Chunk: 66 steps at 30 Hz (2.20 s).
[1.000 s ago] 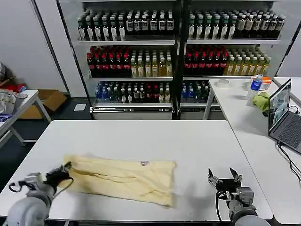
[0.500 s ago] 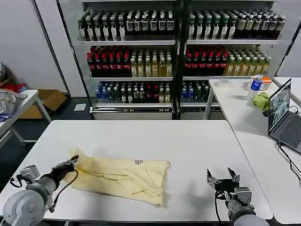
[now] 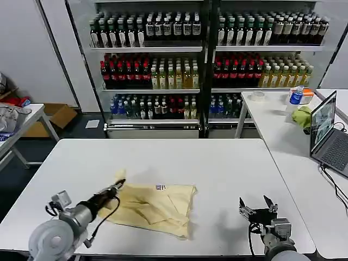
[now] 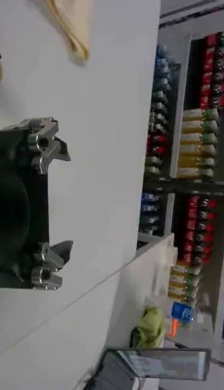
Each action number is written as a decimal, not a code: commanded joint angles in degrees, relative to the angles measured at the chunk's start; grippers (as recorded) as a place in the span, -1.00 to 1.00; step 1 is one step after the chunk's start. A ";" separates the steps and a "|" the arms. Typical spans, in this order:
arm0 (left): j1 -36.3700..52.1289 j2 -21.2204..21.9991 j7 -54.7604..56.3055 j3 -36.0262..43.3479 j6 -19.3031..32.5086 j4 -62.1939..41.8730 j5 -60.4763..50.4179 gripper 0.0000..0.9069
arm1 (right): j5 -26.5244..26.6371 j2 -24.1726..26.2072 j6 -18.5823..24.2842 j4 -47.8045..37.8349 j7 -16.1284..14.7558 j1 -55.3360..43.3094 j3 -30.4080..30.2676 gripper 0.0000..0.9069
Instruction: Fold and organize the clothes.
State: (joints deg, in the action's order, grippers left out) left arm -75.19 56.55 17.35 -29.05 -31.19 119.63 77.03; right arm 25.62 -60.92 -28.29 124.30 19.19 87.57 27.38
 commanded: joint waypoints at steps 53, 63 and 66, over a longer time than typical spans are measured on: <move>-4.22 -0.48 -7.86 -3.73 1.21 -0.19 -11.21 1.00 | -1.63 -1.73 0.62 -1.93 -1.06 -2.74 -2.17 1.00; -3.46 -0.30 -11.63 -3.56 -0.59 -9.89 -11.25 1.00 | -1.68 -1.36 0.49 -1.50 -1.01 -2.17 -1.71 1.00; -2.13 0.50 -12.00 -2.29 -0.10 -12.37 -11.54 1.00 | -1.68 -1.40 0.53 -1.35 -1.15 -1.82 -1.38 1.00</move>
State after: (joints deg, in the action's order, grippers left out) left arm -76.34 57.91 7.75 -28.83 -31.20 113.83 65.51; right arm 23.97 -62.29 -27.72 122.85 18.09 85.54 25.73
